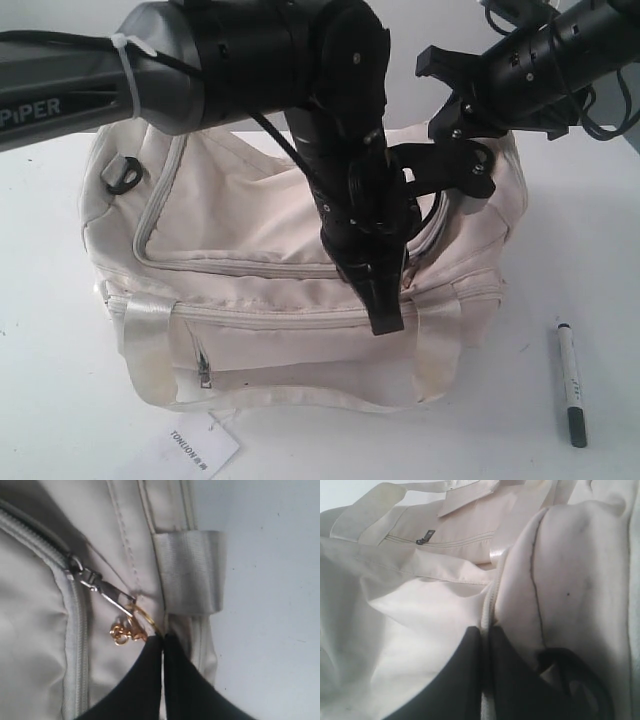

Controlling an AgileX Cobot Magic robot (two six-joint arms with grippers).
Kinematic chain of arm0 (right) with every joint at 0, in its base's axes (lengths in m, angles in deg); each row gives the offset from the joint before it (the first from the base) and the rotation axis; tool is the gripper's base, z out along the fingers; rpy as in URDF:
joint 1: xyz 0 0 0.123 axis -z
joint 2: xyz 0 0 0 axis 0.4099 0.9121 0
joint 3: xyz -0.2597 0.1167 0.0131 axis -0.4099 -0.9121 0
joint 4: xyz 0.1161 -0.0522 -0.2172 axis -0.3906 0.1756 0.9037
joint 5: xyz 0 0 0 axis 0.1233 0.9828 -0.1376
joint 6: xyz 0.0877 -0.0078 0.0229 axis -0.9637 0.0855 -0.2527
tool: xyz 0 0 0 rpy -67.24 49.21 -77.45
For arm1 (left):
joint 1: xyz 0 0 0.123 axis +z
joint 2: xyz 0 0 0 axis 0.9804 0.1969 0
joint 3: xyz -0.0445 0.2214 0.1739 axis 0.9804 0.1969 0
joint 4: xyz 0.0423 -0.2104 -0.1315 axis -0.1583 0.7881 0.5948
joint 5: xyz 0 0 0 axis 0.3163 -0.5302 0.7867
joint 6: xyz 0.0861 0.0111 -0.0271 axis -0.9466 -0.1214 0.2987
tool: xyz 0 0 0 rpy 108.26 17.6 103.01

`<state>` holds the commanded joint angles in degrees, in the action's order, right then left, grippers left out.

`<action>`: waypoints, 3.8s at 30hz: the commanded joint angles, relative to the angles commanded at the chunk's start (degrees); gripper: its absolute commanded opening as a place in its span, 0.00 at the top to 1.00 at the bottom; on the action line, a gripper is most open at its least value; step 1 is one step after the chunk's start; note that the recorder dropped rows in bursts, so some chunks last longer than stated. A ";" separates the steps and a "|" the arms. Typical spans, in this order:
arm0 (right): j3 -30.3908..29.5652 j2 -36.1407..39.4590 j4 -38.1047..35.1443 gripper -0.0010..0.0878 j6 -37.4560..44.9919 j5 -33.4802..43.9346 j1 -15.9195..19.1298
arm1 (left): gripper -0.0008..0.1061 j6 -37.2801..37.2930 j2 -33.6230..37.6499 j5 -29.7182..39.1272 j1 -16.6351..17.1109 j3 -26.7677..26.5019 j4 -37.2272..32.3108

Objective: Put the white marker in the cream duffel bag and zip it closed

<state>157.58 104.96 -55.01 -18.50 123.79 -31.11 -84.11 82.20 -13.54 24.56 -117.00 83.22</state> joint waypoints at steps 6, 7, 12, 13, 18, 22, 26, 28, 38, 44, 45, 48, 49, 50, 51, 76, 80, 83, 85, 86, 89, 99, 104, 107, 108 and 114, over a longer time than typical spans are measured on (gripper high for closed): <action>0.00 0.00 0.00 0.99 0.00 -0.10 0.00 | 0.99 -5.20 -0.40 0.93 -0.35 0.00 -1.80; 0.00 0.00 0.11 0.99 0.00 -0.10 0.00 | 0.99 -5.61 -0.50 1.59 -0.62 0.00 -2.75; 0.00 0.00 0.26 0.99 0.00 -0.38 0.00 | 0.99 -6.62 -0.50 5.10 -0.95 0.00 -7.66; 0.00 0.00 0.26 0.99 0.00 -0.38 0.00 | 0.99 -6.62 -0.50 5.39 -0.95 0.00 -8.23; 0.00 0.00 0.26 0.99 0.00 -0.38 0.00 | 0.99 -6.62 -0.50 5.88 -0.95 0.00 -8.97; 0.00 0.00 0.26 0.99 -0.27 -0.50 0.00 | 0.99 -6.12 -0.50 5.90 -0.95 0.00 -8.97; 0.00 0.00 0.26 0.99 -3.08 -0.84 0.00 | 0.99 -6.38 -0.50 4.98 -0.95 0.00 -8.97; 0.00 0.00 0.26 0.99 -3.08 -0.95 0.00 | 0.99 -6.52 -0.50 3.92 -0.95 0.00 -8.97; 0.00 0.00 2.62 0.99 -3.08 -0.84 0.00 | 0.99 -5.84 -0.50 3.44 -0.95 0.00 -14.90; 0.00 0.00 3.09 0.99 -3.08 -0.95 0.00 | 0.99 -2.67 -0.54 6.84 -0.95 0.00 -20.87; 0.00 0.00 3.09 0.99 -3.08 -0.95 0.00 | 0.99 -2.55 -0.64 6.91 -0.95 0.00 -21.16; 0.00 0.00 3.09 0.99 -3.08 -0.95 0.00 | 0.99 -1.83 -0.64 6.91 -0.95 0.00 -21.95; 0.00 0.00 3.09 0.99 -3.08 -0.95 0.00 | 0.99 -1.83 -0.64 6.91 -0.95 0.00 -22.09; 0.00 0.00 3.09 0.99 -3.08 -0.95 0.00 | 0.99 -1.83 -0.64 6.91 -0.95 0.00 -22.09; 0.00 0.00 3.09 0.99 -3.08 -0.95 0.00 | 0.99 -1.83 -0.64 6.91 -0.95 0.00 -22.09; 0.00 0.00 8.22 0.99 -4.81 -1.17 0.00 | 0.99 4.77 -0.68 6.91 -0.95 0.00 -25.01; 0.00 0.00 8.22 0.99 -4.81 -1.17 0.00 | 0.99 6.53 -0.99 6.91 -0.95 0.00 -24.89; 0.00 0.00 8.22 0.99 -4.81 -1.17 0.00 | 0.99 7.52 -1.97 6.91 -0.95 0.00 -23.63; 0.00 0.00 8.20 0.99 -4.81 -1.05 0.00 | 0.99 7.42 -3.13 6.91 -0.95 0.00 -21.71; 0.00 0.00 8.20 0.99 -4.81 -1.05 0.00 | 0.99 7.13 -3.61 6.91 -0.95 0.00 -21.06; 0.00 0.00 8.20 0.99 -4.81 -0.92 0.00 | 0.99 7.15 -6.10 6.91 -0.95 0.00 -20.35; 0.00 0.00 7.83 0.60 -10.71 2.02 0.00 | 0.99 8.11 -8.74 5.16 -0.95 0.00 -20.16; 0.00 -3.17 7.83 0.58 -11.83 3.53 0.10 | 0.99 8.98 -10.98 3.97 -0.95 0.00 -20.29; 0.00 -5.06 7.83 0.58 -11.83 4.33 0.10 | 0.99 8.98 -11.10 3.97 -0.95 0.00 -20.29; 0.00 -5.62 7.94 0.58 -11.83 4.95 0.10 | 0.99 8.98 -11.10 3.97 -0.95 0.00 -20.29; 0.00 -8.51 12.07 0.58 -4.76 9.10 0.10 | 0.99 8.98 -11.09 2.78 -0.95 0.00 -20.29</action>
<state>157.58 96.45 -42.94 -23.27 132.89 -31.01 -75.13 71.11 -10.75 23.60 -117.00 62.93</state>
